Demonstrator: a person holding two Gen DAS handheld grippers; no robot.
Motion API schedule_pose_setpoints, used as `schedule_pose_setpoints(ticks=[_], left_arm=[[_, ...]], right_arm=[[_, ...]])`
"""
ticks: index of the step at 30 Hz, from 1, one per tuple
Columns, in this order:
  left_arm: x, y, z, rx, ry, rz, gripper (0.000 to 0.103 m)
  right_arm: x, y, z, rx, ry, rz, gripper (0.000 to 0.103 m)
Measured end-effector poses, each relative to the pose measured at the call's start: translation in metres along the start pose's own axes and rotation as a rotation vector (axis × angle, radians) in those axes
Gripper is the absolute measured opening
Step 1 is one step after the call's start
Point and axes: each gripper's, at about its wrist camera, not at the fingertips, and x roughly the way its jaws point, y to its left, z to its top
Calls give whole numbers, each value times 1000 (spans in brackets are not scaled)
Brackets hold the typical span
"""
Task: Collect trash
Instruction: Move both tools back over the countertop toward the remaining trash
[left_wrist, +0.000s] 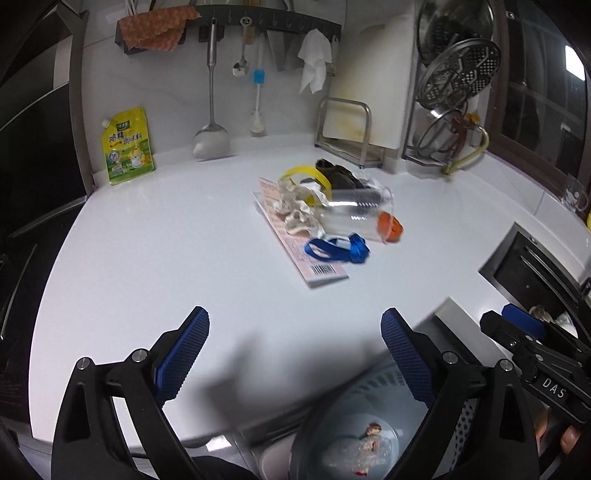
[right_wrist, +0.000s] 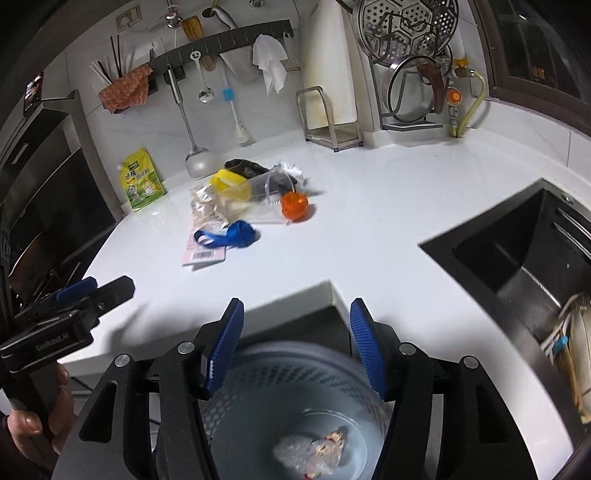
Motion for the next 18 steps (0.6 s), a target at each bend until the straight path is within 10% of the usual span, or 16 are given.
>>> schedule_pose_setpoints(ticks=[18], left_arm=[[47,24,41,-54,9,83,93]], right_arm=[[62,-7,60,-24,40,21,58]])
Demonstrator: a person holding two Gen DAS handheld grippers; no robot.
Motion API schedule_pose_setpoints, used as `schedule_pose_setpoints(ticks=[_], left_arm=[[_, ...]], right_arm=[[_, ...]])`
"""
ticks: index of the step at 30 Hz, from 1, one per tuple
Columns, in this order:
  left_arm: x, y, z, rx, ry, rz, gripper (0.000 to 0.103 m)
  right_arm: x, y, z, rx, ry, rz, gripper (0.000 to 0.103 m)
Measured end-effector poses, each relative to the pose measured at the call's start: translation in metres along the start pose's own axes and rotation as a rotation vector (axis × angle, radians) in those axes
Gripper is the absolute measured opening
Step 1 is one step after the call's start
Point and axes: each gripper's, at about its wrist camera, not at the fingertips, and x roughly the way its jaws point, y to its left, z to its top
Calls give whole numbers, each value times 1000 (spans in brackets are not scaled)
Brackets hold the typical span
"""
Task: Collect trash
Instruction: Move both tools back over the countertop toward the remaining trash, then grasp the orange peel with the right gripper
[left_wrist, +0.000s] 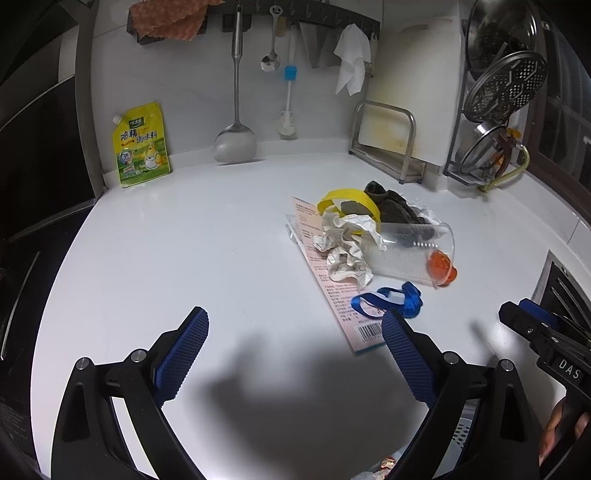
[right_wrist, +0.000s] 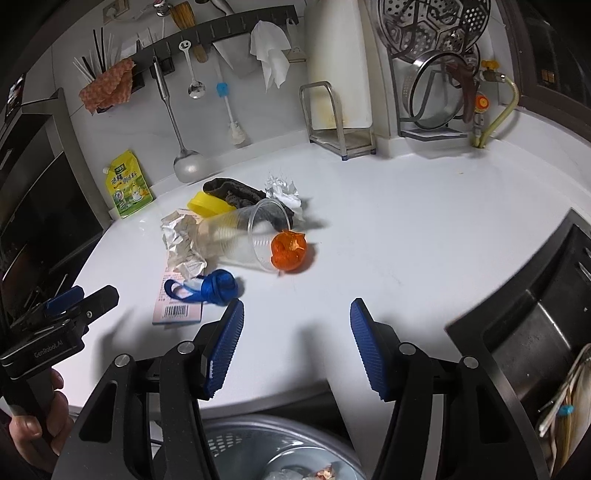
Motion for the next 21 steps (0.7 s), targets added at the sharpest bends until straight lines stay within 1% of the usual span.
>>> schedule_pose_setpoints(ticks=[5,11,21], left_arm=[[7,5,7,-13,0,8,93],[13,3,11,1,1,13,93],[24,5,17,-7,8,20,93]], right_arm=[[13,2,10,-12,11,1,58],[27,2,17,-18,25,4,58],[41,-9,25,7,40,10,58]])
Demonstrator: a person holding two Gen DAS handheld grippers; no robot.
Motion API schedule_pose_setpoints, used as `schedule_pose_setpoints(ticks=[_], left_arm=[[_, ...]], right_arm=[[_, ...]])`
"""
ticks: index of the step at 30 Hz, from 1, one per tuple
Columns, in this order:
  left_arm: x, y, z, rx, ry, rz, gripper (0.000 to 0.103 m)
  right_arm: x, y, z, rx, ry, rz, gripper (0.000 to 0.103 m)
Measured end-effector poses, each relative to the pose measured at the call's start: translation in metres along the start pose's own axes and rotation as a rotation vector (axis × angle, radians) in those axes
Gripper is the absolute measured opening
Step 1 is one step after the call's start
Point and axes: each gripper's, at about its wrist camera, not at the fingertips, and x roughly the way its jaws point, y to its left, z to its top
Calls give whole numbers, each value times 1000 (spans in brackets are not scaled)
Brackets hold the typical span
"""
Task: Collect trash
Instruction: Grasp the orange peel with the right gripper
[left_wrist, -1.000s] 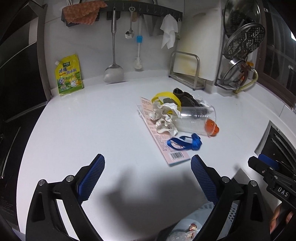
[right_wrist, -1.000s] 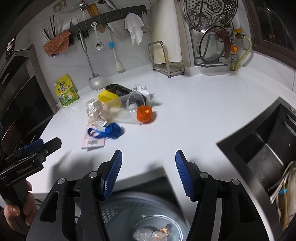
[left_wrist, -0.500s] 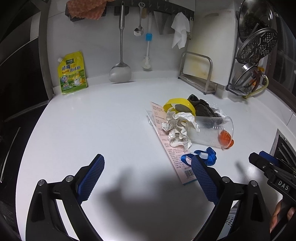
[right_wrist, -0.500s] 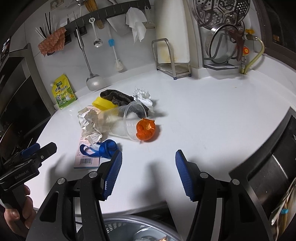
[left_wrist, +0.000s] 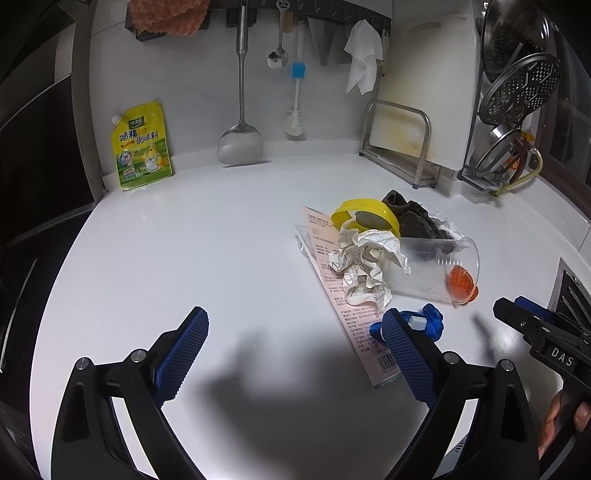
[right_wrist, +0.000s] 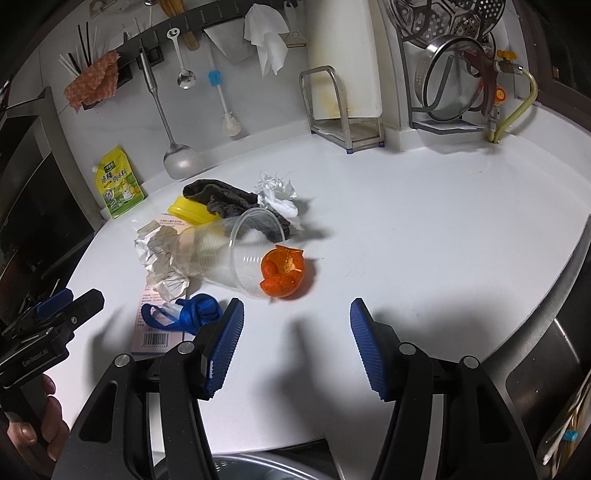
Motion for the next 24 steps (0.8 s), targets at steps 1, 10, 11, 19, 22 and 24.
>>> schedule_pose_setpoints(ticks=[1,10,11,19,22,24], left_arm=[[1,0,1,0,1,1,93],[7,2,3,-2,4,5,93],[8,2,3,-3,6,4,93],[11,2,1,2,13,8,93],[11,4,1,-5,16,6,93],[11,5,1,-2,15,10,93]], right_arm=[[1,-1,1,4,1,1,58],[8,-6,5,13,12,2,58],[9,-7,6,12,15,-1,58],[20,-5,13,1,32,4,58],[28,0,16,-19,48,-5,58],[33,2,18,-28,59,-10,58]])
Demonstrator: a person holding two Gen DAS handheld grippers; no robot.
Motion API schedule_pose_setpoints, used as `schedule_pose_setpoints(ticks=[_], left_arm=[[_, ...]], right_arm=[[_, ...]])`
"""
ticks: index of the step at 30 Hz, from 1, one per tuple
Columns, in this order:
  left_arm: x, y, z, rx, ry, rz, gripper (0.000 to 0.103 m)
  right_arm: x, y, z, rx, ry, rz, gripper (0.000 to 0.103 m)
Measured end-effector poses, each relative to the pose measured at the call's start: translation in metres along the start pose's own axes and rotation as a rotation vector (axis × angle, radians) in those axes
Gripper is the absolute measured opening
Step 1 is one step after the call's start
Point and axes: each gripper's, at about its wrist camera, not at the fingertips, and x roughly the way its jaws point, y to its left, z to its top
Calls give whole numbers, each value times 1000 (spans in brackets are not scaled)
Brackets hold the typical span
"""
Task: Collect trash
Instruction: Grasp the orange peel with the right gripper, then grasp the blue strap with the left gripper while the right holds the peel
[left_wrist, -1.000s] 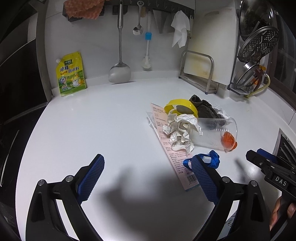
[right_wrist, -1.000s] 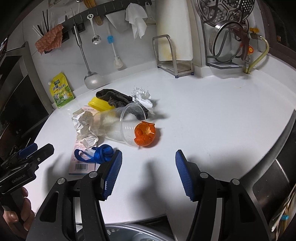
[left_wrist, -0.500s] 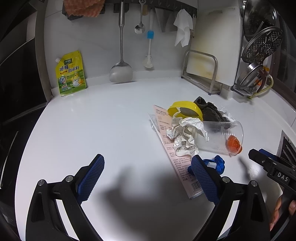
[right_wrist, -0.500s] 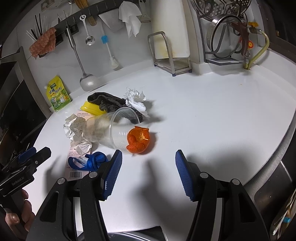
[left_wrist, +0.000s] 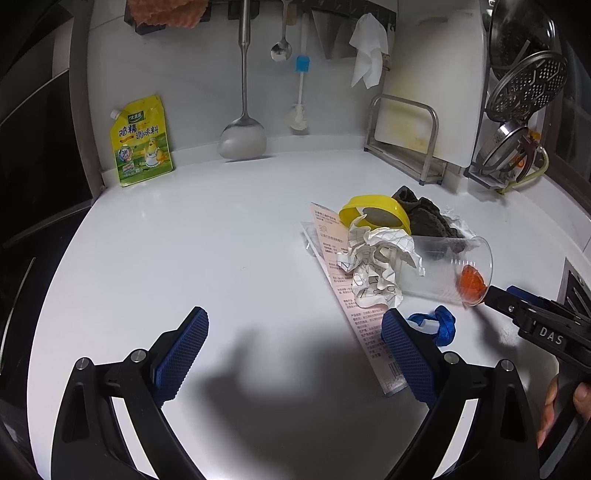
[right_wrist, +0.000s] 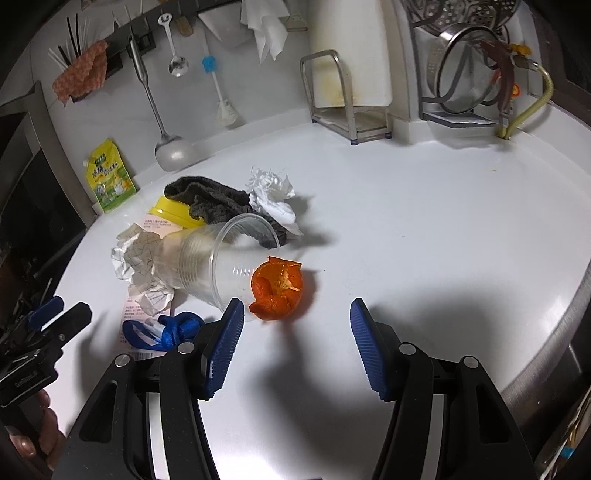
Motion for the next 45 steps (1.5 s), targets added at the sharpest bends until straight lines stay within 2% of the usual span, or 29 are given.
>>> schedule_pose_setpoints(ticks=[16,18,19,21,25,31,45], left_arm=[[4,6,-1,-11,15,9,93],[4,4,-2,-7,17,8,93],[4,4,-2,-7,19,4,93],[4,1,-4,-7,23,-6,93],[5,-12,-8,4,34,-25,93],[7,-32,-11,24,44,-49,93],[23,-72,-17,44,89,-55,93]], right_arm=[[28,11,11,-65,55,-15,57],[31,15,10,-82,59,-16,50],[32,17,10,-93,61,-9,41],[31,19,8,-105,60,-7,32],[26,15,8,-83,44,10,23],[15,6,6,-43,22,16,20],[-14,-25,5,65,-20,32,20]])
